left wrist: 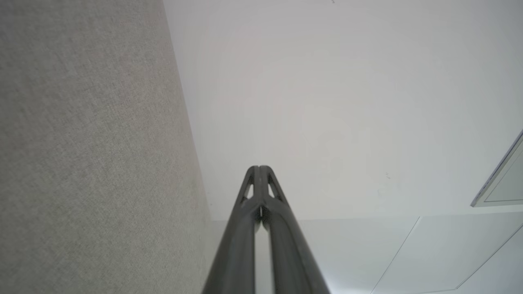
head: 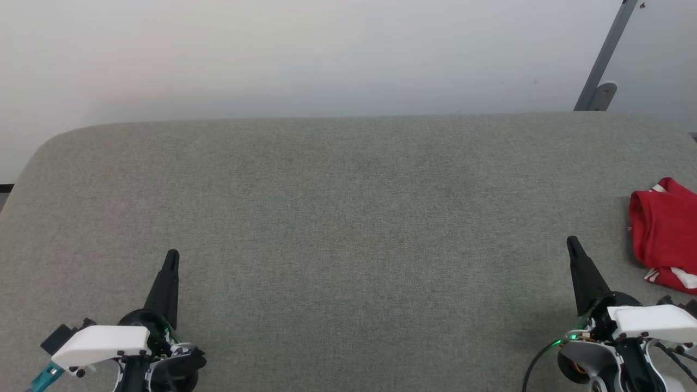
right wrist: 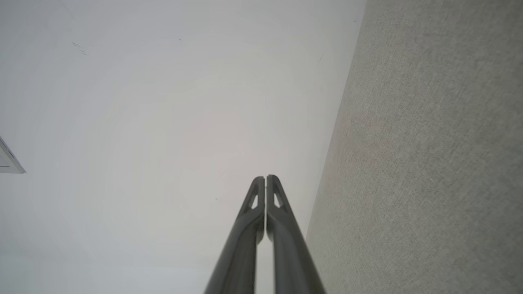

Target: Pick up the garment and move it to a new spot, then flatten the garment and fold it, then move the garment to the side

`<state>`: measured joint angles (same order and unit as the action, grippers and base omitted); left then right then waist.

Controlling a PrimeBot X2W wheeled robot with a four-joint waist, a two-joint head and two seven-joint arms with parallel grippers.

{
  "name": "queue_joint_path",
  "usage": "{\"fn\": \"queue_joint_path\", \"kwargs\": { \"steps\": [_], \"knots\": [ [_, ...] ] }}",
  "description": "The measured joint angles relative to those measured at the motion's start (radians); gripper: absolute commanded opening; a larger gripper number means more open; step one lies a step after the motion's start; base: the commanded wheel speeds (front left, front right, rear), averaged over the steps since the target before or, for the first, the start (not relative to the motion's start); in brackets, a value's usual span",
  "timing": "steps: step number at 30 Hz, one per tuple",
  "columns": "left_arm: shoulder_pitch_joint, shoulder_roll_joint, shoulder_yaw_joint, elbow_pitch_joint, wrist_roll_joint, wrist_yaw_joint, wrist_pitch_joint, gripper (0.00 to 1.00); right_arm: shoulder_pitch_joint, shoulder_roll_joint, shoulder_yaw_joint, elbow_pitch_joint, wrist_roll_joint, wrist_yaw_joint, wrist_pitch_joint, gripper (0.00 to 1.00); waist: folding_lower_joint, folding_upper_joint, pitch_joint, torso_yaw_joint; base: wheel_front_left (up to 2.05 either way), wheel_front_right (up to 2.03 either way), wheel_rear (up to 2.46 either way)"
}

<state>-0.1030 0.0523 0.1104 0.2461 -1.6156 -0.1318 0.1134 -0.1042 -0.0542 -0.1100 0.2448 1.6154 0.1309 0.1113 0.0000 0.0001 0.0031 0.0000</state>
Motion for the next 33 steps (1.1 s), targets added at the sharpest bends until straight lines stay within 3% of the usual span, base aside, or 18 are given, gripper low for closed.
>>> {"fn": "queue_joint_path", "kwargs": {
  "steps": [33],
  "knots": [
    [0.0, -0.001, 0.001, 0.0, 0.0, 0.0, 0.001, 0.0, 0.0, 0.001, -0.002, 0.0, 0.0, 0.0, 0.002, 0.0, 0.0001, 0.0, 0.0, 0.0, 0.0, 0.0, 0.0]
  ]
}}
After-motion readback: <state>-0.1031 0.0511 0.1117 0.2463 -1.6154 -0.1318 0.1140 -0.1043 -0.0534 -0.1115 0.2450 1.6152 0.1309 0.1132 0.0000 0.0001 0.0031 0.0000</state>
